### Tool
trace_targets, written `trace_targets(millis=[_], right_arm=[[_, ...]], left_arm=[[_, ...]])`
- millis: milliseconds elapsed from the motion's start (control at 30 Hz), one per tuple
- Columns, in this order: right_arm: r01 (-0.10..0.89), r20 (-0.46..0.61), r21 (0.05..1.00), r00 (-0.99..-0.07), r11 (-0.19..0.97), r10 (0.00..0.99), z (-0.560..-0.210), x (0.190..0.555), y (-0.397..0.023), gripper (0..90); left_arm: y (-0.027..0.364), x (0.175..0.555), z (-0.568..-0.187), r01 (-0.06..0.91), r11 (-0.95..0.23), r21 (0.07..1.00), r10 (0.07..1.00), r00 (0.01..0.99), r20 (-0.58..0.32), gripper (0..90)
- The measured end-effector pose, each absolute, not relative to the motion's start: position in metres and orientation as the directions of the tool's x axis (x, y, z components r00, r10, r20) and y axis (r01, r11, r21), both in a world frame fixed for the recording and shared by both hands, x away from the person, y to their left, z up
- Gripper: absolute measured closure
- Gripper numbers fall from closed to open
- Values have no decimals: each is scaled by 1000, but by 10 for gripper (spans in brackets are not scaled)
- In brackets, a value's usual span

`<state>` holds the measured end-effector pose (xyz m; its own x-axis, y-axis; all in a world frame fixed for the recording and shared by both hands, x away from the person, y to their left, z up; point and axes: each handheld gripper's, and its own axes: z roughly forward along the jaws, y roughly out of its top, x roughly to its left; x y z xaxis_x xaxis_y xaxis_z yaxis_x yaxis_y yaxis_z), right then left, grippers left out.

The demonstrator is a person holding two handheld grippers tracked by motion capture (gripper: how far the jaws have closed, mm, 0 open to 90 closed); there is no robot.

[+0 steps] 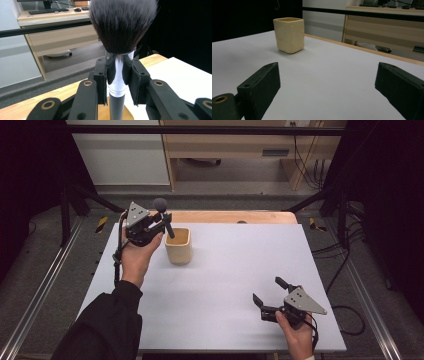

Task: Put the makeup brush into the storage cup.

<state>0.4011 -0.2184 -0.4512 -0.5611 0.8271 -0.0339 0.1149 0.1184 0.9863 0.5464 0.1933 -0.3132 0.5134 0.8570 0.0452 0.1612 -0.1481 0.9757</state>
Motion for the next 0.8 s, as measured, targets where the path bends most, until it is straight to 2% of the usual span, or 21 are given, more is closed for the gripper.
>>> trace_targets(millis=[800], right_arm=[[69,-40,993,-596,101,802,-453,401,-216,61]], left_arm=[[190,564,-328,192,-148,970,862,506,31,705]])
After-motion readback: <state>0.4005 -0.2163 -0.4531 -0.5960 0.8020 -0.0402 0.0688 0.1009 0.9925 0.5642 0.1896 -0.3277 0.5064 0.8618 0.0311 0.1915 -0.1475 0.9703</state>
